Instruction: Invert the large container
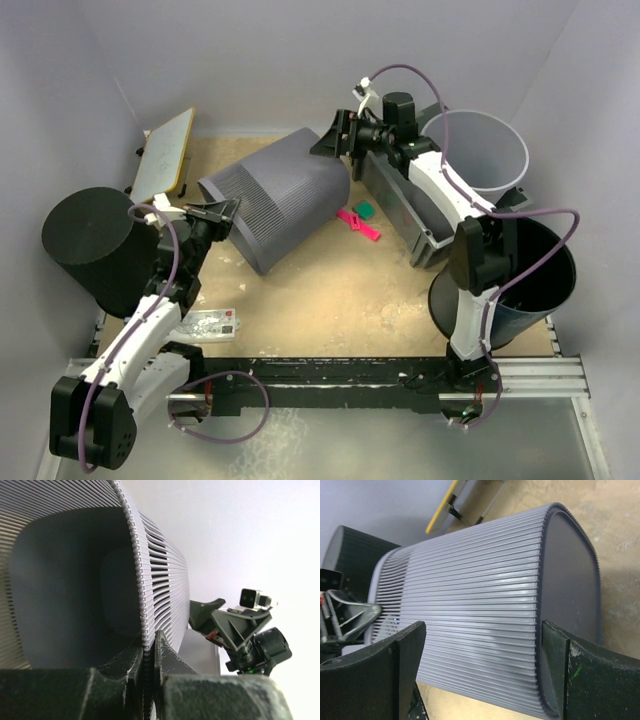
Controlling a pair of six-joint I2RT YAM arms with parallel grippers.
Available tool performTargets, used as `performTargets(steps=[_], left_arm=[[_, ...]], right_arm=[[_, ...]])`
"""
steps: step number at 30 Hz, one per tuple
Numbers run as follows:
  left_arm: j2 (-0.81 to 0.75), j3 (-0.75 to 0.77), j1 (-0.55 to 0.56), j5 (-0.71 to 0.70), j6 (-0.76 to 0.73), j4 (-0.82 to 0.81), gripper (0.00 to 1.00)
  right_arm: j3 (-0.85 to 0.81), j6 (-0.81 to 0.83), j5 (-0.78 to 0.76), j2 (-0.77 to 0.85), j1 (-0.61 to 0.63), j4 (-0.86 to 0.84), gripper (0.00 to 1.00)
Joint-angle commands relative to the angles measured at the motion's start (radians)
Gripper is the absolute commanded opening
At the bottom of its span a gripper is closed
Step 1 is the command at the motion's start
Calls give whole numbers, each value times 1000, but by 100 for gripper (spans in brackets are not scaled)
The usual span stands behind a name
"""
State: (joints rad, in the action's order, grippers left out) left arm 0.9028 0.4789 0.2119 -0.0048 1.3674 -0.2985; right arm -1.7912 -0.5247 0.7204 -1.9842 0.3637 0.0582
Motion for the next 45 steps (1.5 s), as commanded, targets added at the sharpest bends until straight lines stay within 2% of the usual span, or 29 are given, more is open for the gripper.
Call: performTargets(steps=[1, 13, 16, 23, 30, 36, 40, 42, 45], left_arm=[[79, -38, 17, 82, -89, 0, 0], [124, -58, 17, 64, -166, -43, 0], [138, -62, 17, 58, -199, -24, 8], [134, -77, 17, 23, -233, 17, 35], [171, -88, 16, 16, -249, 19, 51], [189, -88, 17, 12, -257, 17, 61], [159, -55, 17, 3, -275, 92, 61], [111, -17, 16, -24, -297, 162, 61], [18, 89, 17, -81, -364, 320, 61]], right_arm=[[-20, -130, 349, 161, 79, -193, 95], [-1, -116, 399, 212, 163, -220, 95], [-21, -94, 387, 205, 216, -204, 95], [-44, -74, 361, 191, 290, -186, 95], [-15, -78, 355, 186, 316, -199, 95], [35, -111, 359, 161, 325, -233, 95], [67, -113, 352, 183, 331, -239, 95], [57, -67, 329, 212, 331, -179, 95], [12, 124, 183, 289, 331, 35, 95]])
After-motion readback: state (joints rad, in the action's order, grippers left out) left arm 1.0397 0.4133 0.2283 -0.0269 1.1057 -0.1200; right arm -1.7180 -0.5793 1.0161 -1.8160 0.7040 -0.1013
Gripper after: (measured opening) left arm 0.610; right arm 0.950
